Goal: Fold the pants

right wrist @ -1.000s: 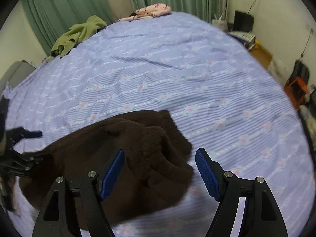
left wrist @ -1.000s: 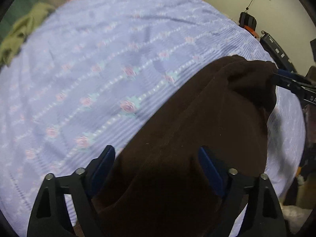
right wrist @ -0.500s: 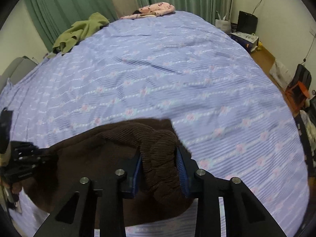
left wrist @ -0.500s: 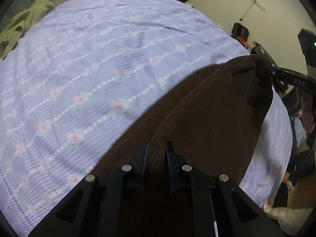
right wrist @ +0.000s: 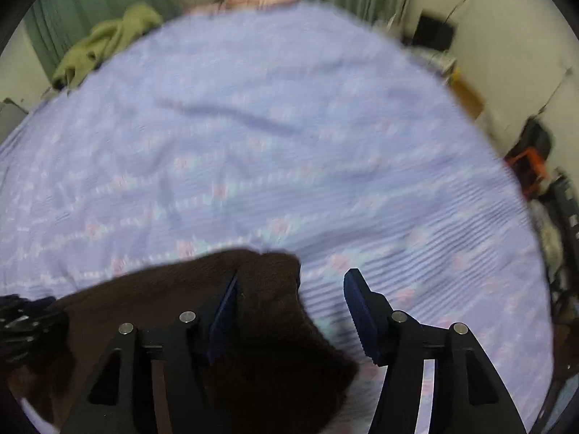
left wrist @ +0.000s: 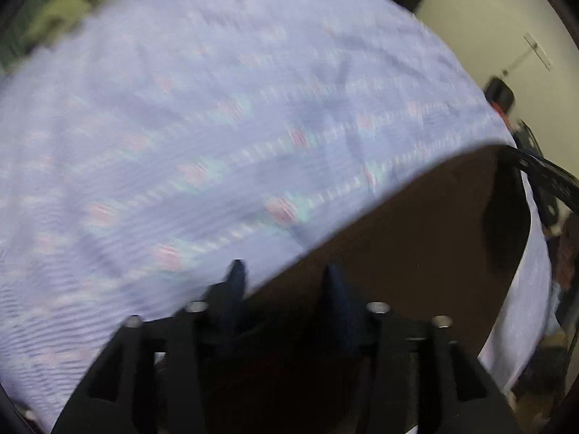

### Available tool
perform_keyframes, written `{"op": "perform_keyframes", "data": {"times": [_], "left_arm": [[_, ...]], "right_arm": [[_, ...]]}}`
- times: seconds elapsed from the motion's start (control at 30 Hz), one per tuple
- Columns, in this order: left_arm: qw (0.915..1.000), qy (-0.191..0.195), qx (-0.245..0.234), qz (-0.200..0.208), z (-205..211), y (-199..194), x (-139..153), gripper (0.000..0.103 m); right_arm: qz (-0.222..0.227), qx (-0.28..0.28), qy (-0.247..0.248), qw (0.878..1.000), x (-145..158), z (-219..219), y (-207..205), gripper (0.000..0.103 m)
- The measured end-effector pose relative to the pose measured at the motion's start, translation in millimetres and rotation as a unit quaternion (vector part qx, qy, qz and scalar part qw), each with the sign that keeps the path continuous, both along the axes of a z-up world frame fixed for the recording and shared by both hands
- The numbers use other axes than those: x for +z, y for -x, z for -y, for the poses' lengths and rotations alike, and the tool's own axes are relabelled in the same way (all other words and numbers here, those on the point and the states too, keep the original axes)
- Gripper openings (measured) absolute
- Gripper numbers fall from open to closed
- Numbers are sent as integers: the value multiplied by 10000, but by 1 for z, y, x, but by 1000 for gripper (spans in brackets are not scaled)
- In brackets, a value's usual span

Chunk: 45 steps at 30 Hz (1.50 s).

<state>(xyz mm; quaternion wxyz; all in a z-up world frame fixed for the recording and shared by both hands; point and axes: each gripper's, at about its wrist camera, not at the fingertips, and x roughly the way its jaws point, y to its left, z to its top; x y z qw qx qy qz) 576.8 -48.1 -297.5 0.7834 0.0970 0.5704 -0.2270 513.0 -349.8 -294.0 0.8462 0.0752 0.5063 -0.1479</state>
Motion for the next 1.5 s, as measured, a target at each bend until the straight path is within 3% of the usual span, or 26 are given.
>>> {"op": "perform_keyframes", "data": {"times": [0.03, 0.1, 0.13, 0.2, 0.3, 0.47, 0.53, 0.6, 0.73, 0.8, 1.03, 1.2, 1.23, 1.27, 1.3, 1.37, 1.47, 1.5], "left_arm": [[9996, 39, 62, 266, -6, 4, 15, 66], [9966, 246, 157, 771, -29, 18, 53, 70], [9952, 318, 222, 899, -41, 24, 65, 72], [9917, 336, 474, 1146, -73, 40, 88, 74], [9872, 45, 764, 1402, -115, 79, 103, 78], [9863, -485, 1022, 1201, -156, 156, 84, 79], [9870, -589, 819, 1248, -148, 183, 79, 79], [9874, -692, 290, 1396, -127, 208, 73, 79], [9727, -960, -1071, 1820, -68, 252, 55, 79], [9581, -1098, -1667, 2052, -39, 265, 45, 79], [8868, -1902, -3212, 2723, 38, 284, -13, 66], [8436, -2537, -3781, 2847, 60, 283, -60, 55], [8348, -2668, -3816, 2936, 61, 282, -65, 46], [8332, -2687, -3847, 2925, 61, 280, -63, 40], [8401, -2591, -3841, 2822, 60, 276, -57, 39], [8763, -2116, -3622, 2370, 53, 259, -35, 32], [9423, -1136, -2820, 1403, 30, 207, 2, 29], [9533, -911, -2624, 1189, 24, 195, 7, 29]], "right_arm": [[282, -64, 349, 9990, 20, -8, 12, 64], [657, -223, 863, 9939, 48, -22, 29, 82], [965, -232, 988, 9901, 68, -33, 45, 84], [1260, -72, 791, 9888, 90, -49, 65, 86], [1238, 368, 457, 9906, 99, -88, 91, 86], [843, 1352, 115, 9872, 72, -156, 126, 86], [572, 1589, 18, 9856, 55, -171, 143, 86], [365, 1630, -133, 9859, 43, -174, 157, 86], [11, 1466, -769, 9862, 28, -163, 184, 86], [-115, 1321, -933, 9868, 20, -155, 196, 86], [-427, 869, -820, 9919, -8, -127, 223, 83], [-609, 631, -884, 9922, -22, -109, 228, 77], [-632, 604, -907, 9920, -24, -106, 228, 77], [-641, 592, -928, 9919, -25, -106, 227, 74], [-647, 600, -959, 9915, -27, -106, 228, 70], [-619, 678, -1058, 9901, -27, -106, 225, 67], [-399, 834, -1247, 9879, -19, -108, 220, 65], [-295, 896, -1329, 9866, -15, -108, 217, 65]]}}
